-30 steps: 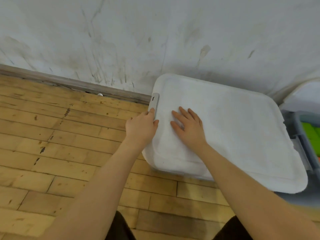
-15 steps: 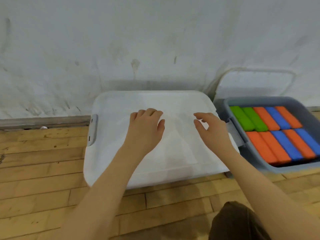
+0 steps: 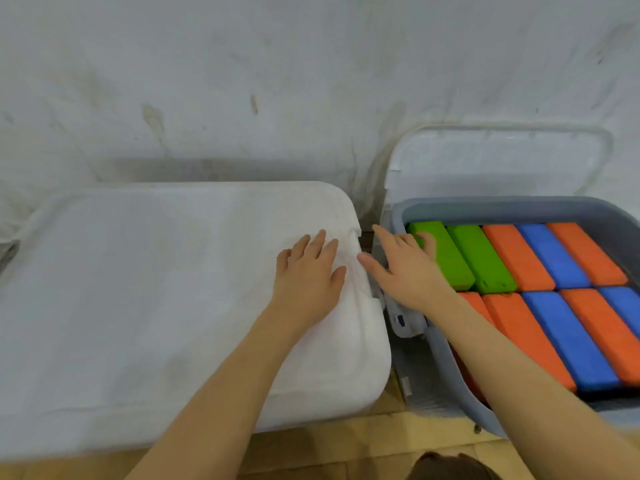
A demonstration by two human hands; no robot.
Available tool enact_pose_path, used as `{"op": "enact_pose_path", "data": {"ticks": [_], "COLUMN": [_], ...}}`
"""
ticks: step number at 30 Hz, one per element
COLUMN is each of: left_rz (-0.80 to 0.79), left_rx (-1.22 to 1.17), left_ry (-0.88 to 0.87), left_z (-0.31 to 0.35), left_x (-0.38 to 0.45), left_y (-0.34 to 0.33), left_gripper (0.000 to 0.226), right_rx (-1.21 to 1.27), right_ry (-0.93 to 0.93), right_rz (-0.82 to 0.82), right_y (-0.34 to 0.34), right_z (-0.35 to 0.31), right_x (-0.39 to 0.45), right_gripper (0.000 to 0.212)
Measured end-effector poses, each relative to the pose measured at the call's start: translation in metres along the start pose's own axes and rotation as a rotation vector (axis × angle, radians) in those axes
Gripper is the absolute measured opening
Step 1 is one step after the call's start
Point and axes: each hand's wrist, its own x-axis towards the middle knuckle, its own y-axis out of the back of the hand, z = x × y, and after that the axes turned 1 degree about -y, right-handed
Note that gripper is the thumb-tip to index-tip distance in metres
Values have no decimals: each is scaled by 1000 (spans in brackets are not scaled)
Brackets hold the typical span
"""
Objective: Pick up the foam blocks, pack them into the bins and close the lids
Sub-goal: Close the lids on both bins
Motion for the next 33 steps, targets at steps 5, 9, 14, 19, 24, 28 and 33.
{"op": "enact_pose_path", "data": {"ticks": [5,9,14,19,24,28,33], "left_rz": [-21,-7,13,56,86,100,78], "left_rx": [136,149,145,110,34,73,26], "left_ry": [40,38,26,6,-25,-8,1], "left_z": [2,-1,-3,-4,-8,-8,-10], "left_x": [-1,-1,-2,-3,-7,-15,-13], "left_y": [-22,-23,-26,-25,-20,-23,-24], "left_gripper": [58,59,59,57,53,54,53], "right_rx": [21,-1,-57,11,251,592,694], "right_ry": [42,18,11,-40,-74,-85,-133], "right_rz": [-130,-113,-107,-28,160,128,93], "right_y": [-20,-22,-22,-21,-18,-21,-24], "right_z": [-1,-2,-5,-6,-23,-31,-32], "right_x": [21,19,19,17,5,-7,-12], "right_gripper": [86,86,84,82,69,61,67]}}
